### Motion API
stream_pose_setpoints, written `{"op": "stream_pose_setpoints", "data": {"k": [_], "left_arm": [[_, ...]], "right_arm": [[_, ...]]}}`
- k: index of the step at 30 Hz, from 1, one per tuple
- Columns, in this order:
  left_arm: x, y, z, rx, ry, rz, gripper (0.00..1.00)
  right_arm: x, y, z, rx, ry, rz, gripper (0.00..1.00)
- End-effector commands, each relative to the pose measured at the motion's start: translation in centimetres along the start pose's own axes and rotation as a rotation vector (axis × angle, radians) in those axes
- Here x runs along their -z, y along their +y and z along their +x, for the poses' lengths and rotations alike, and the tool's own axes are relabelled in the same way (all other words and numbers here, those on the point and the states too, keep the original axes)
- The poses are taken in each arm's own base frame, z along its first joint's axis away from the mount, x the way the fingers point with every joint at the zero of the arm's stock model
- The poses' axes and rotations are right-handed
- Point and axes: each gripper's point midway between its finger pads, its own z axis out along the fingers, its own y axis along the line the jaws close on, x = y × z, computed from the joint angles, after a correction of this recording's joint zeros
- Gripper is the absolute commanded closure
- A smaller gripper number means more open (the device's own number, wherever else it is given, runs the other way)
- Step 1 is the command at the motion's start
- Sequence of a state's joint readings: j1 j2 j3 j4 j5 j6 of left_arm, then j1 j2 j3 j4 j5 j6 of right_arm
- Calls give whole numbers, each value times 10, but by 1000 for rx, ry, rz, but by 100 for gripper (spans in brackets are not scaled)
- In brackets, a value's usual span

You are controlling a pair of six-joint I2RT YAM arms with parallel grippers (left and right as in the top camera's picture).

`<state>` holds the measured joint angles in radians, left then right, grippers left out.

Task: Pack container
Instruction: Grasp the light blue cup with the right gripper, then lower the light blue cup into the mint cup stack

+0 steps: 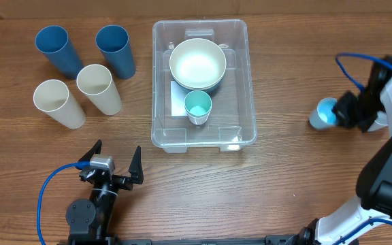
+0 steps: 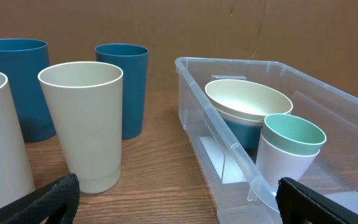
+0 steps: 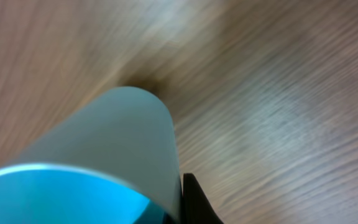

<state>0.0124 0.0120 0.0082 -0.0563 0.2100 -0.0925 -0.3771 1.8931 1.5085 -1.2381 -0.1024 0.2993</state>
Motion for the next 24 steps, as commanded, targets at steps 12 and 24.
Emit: {"op": "stream_pose_setpoints", "data": {"k": [12, 24], "left_arm": [[0, -4, 0, -27, -3, 23, 0], [0, -4, 0, -27, -3, 23, 0]], "right_arm": [[151, 221, 108, 711, -267, -213, 96], [96, 254, 202, 963, -167, -144, 96]]}}
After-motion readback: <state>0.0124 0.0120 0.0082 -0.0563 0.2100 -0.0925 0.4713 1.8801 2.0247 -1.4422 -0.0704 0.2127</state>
